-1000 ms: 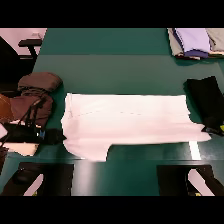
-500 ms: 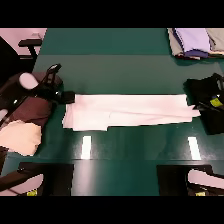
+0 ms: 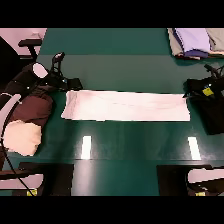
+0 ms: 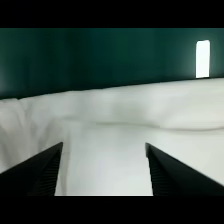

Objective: Fold the shirts.

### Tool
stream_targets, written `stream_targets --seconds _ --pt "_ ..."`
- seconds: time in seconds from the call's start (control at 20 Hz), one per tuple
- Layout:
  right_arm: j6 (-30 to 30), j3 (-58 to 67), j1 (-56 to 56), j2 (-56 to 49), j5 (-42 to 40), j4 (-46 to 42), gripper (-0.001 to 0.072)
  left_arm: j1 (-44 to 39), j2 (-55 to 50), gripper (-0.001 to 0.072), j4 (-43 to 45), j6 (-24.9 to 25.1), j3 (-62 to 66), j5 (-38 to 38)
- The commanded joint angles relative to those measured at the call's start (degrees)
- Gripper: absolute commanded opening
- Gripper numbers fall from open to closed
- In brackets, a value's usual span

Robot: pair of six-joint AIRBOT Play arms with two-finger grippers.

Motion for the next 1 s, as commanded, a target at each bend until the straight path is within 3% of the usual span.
stream_targets --seconds 0.0,0.05,0.15,0.2,0.6,0.65,0.75,0.95 --pt "-2.69 0.92 -4.52 -0.81 3.43 3.87 0.0535 0.02 -0.46 0.0611 -1.11 -0.09 1.79 -3.41" --pt "-2.97 -0.07 -6.43 -0.66 4.09 4.00 0.0536 0.02 -0.48 0.0541 -2.03 -0.09 1.86 -4.33" --pt "-3.80 -3.15 -9.11 -0.70 4.04 4.09 0.0536 0.00 -0.48 0.0083 -4.76 0.07 1.84 -4.74" --pt "-4.52 -5.44 -10.05 -0.70 3.39 4.15 0.0536 0.00 -0.48 0.0034 -6.78 0.85 1.84 -4.15" --pt "-8.50 -17.77 -6.36 -0.70 -8.11 10.67 0.0519 -10.51 -4.09 0.0023 -10.29 0.79 1.99 3.02" --pt "-8.57 -17.55 -5.40 -0.68 -8.85 11.21 0.0411 -12.28 -5.40 0.0023 -10.51 0.74 2.56 3.87" --pt "-8.96 -15.43 -3.63 -0.50 -8.57 11.52 0.0013 -15.08 -8.63 0.0023 -12.92 0.81 5.05 4.52" --pt "-8.83 -6.95 -0.52 3.91 -1.51 12.00 0.0016 -20.13 -15.80 0.0023 -14.99 0.76 12.96 3.30"
